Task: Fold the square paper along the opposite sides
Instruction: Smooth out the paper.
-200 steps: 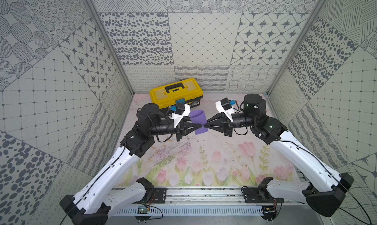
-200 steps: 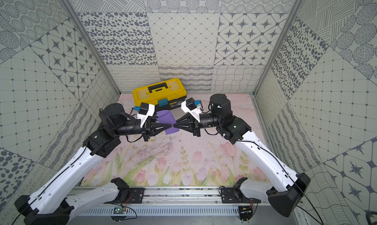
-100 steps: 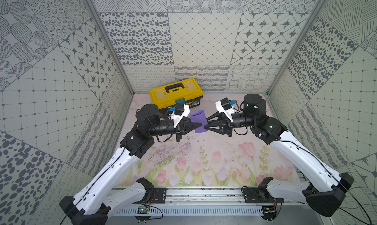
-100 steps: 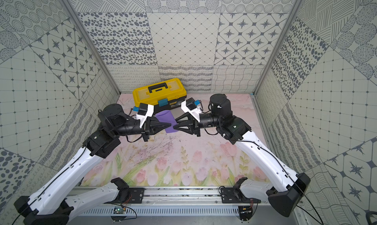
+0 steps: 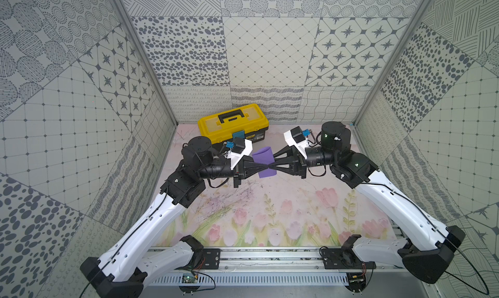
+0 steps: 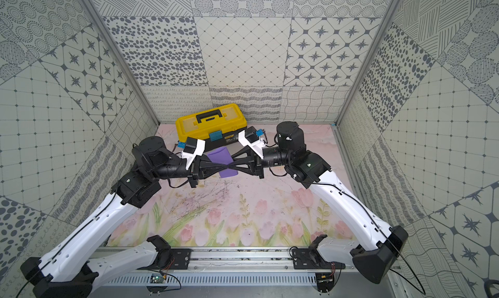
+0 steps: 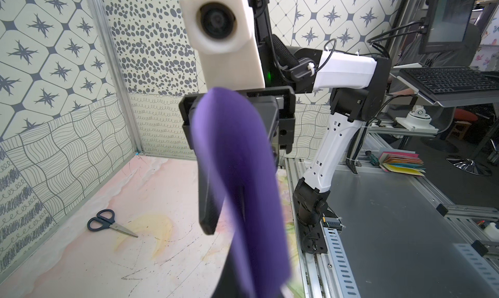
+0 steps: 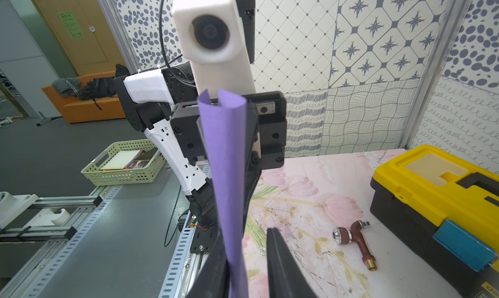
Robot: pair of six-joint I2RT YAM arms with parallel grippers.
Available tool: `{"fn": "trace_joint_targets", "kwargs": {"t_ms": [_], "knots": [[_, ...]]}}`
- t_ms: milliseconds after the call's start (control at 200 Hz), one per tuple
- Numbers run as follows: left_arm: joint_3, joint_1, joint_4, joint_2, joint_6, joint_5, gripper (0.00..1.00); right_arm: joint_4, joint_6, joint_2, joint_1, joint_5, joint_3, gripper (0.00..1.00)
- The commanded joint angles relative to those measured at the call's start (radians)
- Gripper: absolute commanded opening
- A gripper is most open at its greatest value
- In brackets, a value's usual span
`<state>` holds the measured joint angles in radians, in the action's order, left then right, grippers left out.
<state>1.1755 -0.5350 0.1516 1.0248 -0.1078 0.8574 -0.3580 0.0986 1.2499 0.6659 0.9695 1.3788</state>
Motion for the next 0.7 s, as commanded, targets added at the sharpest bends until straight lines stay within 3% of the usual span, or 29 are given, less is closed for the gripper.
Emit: {"fn": "trace_joint_targets", "kwargs": {"t_ms": [0,150,590,695], "knots": [[0.014,-0.003,0.003,-0.001,-0.033,0.047,0.00,0.031,-0.011,0.011,0.001,0.009,0.032,0.17],[0.010,-0.003,0.002,-0.003,-0.038,0.029,0.00,0.027,-0.008,0.009,0.003,0.010,0.031,0.00],[0.024,-0.003,0.036,0.010,-0.055,-0.007,0.00,0.017,0.013,-0.027,0.005,-0.046,0.022,0.00],[0.032,-0.003,0.042,0.022,-0.050,0.006,0.00,0.016,0.015,-0.025,0.004,-0.046,0.036,0.21]]}}
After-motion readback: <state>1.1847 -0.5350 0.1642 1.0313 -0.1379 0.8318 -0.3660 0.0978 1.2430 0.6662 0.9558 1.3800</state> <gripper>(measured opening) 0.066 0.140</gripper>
